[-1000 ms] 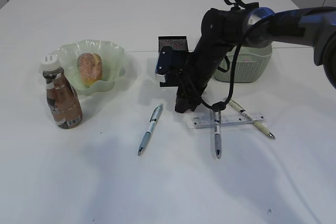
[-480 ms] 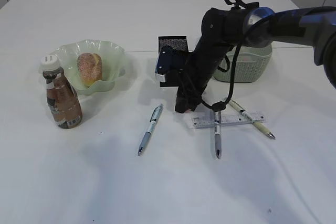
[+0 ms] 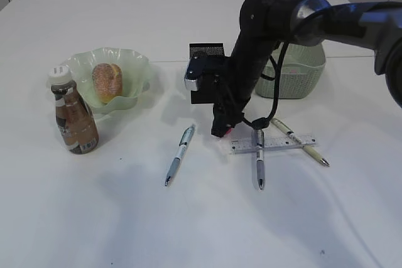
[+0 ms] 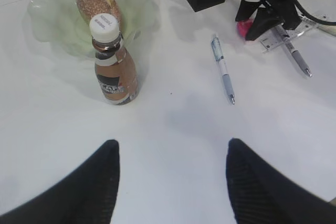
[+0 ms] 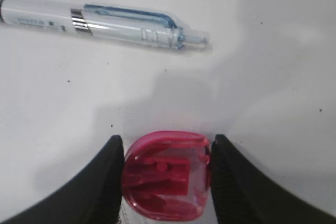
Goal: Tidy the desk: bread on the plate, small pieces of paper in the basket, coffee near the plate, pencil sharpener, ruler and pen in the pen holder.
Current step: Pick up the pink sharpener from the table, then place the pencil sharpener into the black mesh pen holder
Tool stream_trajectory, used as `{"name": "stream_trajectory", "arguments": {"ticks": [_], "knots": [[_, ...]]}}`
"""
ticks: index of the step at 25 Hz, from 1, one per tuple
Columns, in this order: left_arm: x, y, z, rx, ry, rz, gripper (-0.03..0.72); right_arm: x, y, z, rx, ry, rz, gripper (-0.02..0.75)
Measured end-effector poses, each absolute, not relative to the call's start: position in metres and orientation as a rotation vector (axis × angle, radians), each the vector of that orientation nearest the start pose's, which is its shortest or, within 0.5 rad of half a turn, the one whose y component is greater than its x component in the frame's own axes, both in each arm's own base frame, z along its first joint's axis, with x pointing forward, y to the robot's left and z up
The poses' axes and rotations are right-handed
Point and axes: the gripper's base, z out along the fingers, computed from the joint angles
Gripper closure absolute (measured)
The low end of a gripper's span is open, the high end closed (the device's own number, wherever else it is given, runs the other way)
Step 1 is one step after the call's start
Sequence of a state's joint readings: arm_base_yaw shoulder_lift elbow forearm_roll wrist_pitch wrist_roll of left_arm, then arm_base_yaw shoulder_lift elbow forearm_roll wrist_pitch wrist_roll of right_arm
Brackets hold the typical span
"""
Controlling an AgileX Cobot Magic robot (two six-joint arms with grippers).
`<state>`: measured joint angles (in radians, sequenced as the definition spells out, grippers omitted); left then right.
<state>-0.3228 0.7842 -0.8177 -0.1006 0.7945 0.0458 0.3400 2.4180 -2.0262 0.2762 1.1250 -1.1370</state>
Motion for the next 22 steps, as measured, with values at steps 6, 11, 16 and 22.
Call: {"name": "stream_trajectory", "arguments": {"ticks": [6,11,16,22], "knots": [[0.135,-0.052,0.345,0.372,2.223,-0.27,0.24,0.462,0.191,0.159,-1.802,2.258,0.341,0.365],[0.135,-0.052,0.345,0.372,2.223,-0.27,0.24,0.468,0.195,0.178,-1.662,2.298,0.351,0.365],[0.135,-0.052,0.345,0.372,2.223,-0.27,0.24,0.474,0.197,0.196,-1.434,2.398,0.366,0.365],[0.135,-0.052,0.345,0.372,2.223,-0.27,0.24,0.476,0.198,0.204,-1.33,2.439,0.378,0.365]]}}
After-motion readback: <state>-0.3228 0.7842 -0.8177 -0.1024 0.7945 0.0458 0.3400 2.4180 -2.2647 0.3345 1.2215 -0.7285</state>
